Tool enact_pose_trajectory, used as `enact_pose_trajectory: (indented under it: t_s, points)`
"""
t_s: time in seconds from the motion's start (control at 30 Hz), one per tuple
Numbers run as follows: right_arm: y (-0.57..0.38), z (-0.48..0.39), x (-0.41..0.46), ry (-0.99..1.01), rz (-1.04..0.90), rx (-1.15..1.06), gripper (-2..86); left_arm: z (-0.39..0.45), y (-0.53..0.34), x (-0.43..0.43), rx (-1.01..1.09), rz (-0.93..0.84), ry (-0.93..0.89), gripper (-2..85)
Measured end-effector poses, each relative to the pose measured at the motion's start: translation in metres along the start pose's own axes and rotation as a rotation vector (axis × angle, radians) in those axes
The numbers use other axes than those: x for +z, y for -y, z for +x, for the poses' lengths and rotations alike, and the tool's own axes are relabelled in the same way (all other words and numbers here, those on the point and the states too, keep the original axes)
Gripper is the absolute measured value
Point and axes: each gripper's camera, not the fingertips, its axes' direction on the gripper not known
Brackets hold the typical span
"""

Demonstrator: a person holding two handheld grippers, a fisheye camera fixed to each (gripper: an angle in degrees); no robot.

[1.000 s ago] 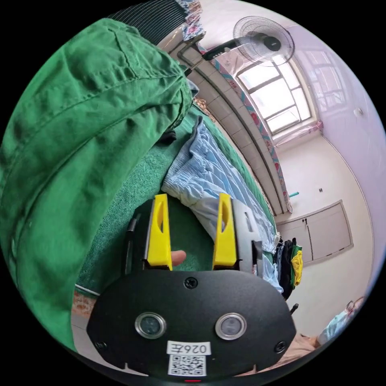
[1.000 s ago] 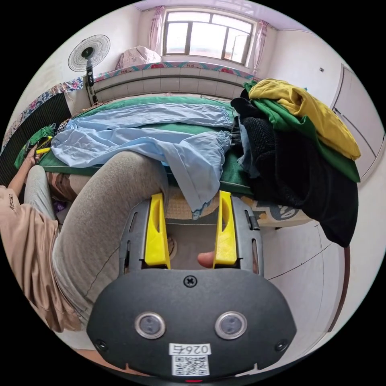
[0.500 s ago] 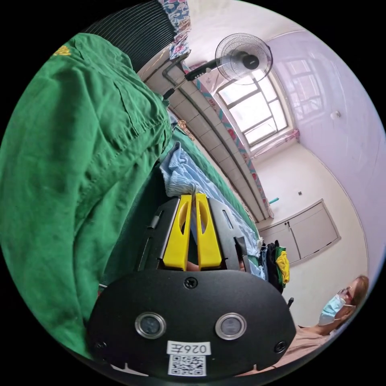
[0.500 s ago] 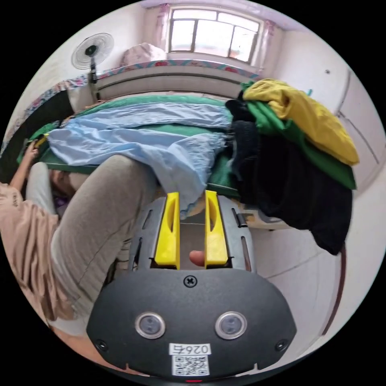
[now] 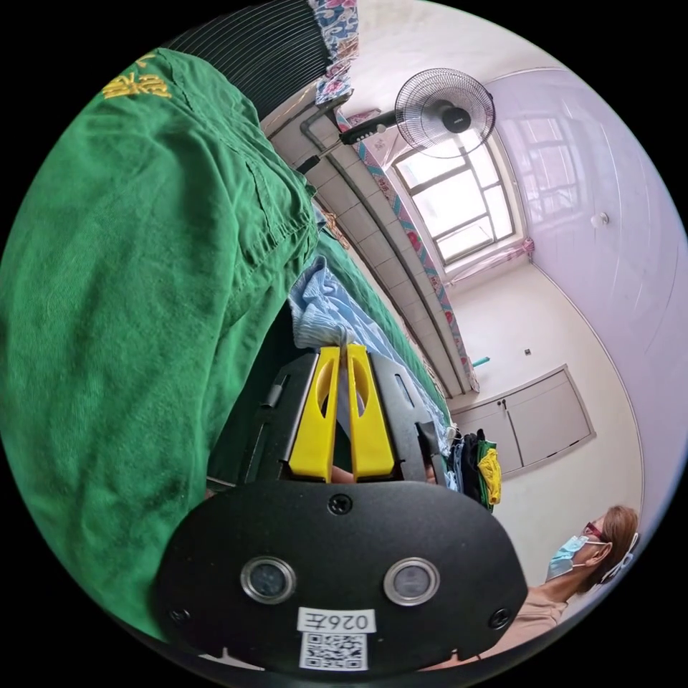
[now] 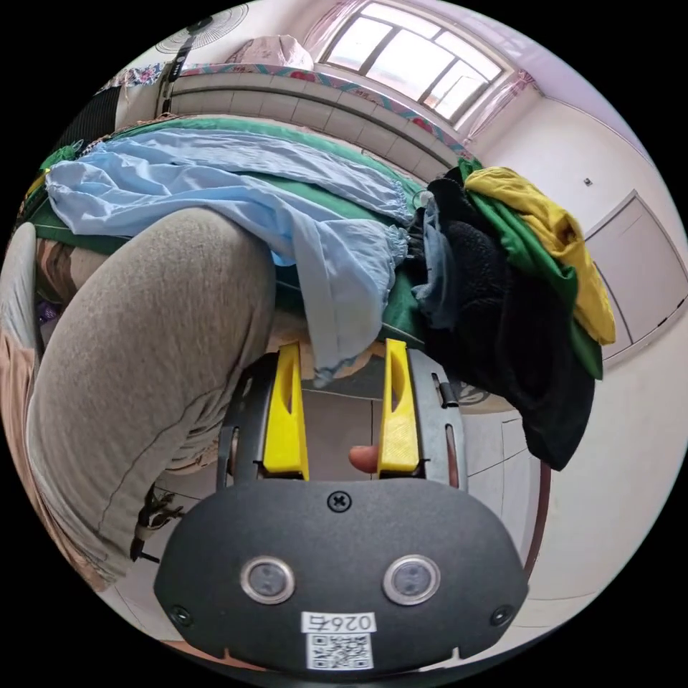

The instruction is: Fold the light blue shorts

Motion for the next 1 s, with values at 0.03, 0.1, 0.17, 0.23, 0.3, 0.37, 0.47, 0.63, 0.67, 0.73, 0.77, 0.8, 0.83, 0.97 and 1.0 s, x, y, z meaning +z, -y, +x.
enact_pose_trajectory:
  t_s: [0.03,0.1,0.17,0.23,0.3,0.37,0.47,0.63,0.67,0.73,0.77,0.8,0.83,0.97,1.0]
  points:
    - [0.001,-0.012,0.008,0.018,-0.017,-0.006,11.9,-0.002,-0.002,-0.001,0.002,0.003,0.000,-0.7]
    - [-0.001,-0.028,0.012,0.024,-0.029,-0.007,8.4,-0.006,-0.004,-0.002,0.003,0.010,-0.005,-0.7]
    - [-0.012,-0.039,0.005,-0.113,-0.055,0.070,0.7,-0.013,-0.009,-0.005,-0.001,0.020,-0.017,-0.7]
    - [-0.031,-0.034,-0.025,-0.252,-0.009,0.209,-0.6,-0.019,-0.012,-0.010,-0.005,0.031,-0.017,-0.6]
    - [-0.055,-0.022,-0.085,-0.189,0.151,0.353,-1.1,-0.025,-0.018,-0.019,-0.018,0.075,-0.024,-0.6]
    - [-0.085,-0.008,-0.142,-0.022,0.328,0.414,-1.2,-0.038,-0.031,-0.039,-0.059,0.226,-0.083,-0.6]
    - [-0.084,-0.011,-0.166,-0.021,0.358,0.427,-1.3,-0.059,-0.049,-0.046,-0.124,0.375,-0.222,-0.8]
    - [-0.026,-0.050,-0.169,-0.143,0.337,0.355,-1.4,-0.059,-0.047,-0.026,-0.126,0.373,-0.216,-0.9]
    - [-0.005,-0.058,-0.162,-0.149,0.318,0.333,-1.3,-0.056,-0.041,-0.018,-0.117,0.363,-0.209,-0.9]
    - [0.032,-0.071,-0.147,-0.170,0.283,0.300,-1.3,-0.052,-0.032,-0.005,-0.105,0.348,-0.195,-0.9]
    - [0.058,-0.080,-0.134,-0.184,0.261,0.277,-1.3,-0.047,-0.024,0.005,-0.093,0.342,-0.171,-0.8]
    - [0.071,-0.084,-0.126,-0.190,0.242,0.263,-1.3,-0.045,-0.020,0.010,-0.085,0.337,-0.155,-0.8]
    - [0.098,-0.094,-0.109,-0.201,0.211,0.237,-1.3,-0.039,-0.010,0.023,-0.066,0.320,-0.119,-0.8]
    - [0.189,-0.131,-0.037,-0.209,0.087,0.151,-1.3,-0.022,0.030,0.081,-0.017,0.252,0.029,-0.5]
    - [0.201,-0.136,-0.025,-0.210,0.072,0.141,-1.3,-0.021,0.035,0.092,-0.016,0.241,0.047,-0.5]
